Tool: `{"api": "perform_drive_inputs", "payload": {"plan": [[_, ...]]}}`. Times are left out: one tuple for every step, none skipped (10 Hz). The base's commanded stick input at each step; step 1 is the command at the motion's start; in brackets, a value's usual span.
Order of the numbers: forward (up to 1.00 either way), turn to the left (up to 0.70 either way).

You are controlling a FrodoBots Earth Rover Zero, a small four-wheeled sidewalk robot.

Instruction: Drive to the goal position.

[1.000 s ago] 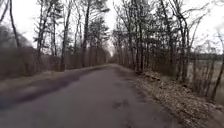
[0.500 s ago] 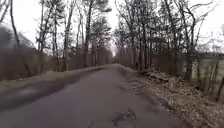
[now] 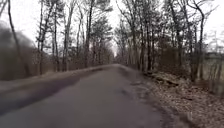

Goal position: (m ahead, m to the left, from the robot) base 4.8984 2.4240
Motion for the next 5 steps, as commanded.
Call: {"api": "perform_drive_inputs", "payload": {"plan": [[0.85,0.0],[0.85,0.0],[0.85,0.0],[0.85,0.0],[0.85,0.0]]}}
